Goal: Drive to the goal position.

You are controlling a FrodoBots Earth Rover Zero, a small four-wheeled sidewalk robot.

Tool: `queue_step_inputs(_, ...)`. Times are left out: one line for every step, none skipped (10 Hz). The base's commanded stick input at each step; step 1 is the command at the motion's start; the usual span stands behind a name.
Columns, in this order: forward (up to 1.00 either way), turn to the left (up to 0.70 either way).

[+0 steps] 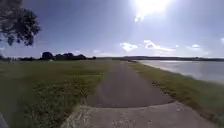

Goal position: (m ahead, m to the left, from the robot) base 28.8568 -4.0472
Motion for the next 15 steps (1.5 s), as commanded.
queue_step_inputs(0.7, 0.05)
queue_step_inputs(0.7, 0.05)
queue_step_inputs(0.7, 0.05)
queue_step_inputs(0.7, 0.05)
queue_step_inputs(0.7, 0.05)
queue_step_inputs(0.7, 0.05)
queue_step_inputs(0.7, 0.05)
queue_step_inputs(0.7, 0.05)
queue_step_inputs(0.7, 0.05)
queue_step_inputs(0.7, 0.05)
queue_step_inputs(0.7, 0.05)
queue_step_inputs(0.7, 0.05)
queue_step_inputs(0.7, 0.05)
queue_step_inputs(0.7, 0.05)
queue_step_inputs(0.7, 0.05)
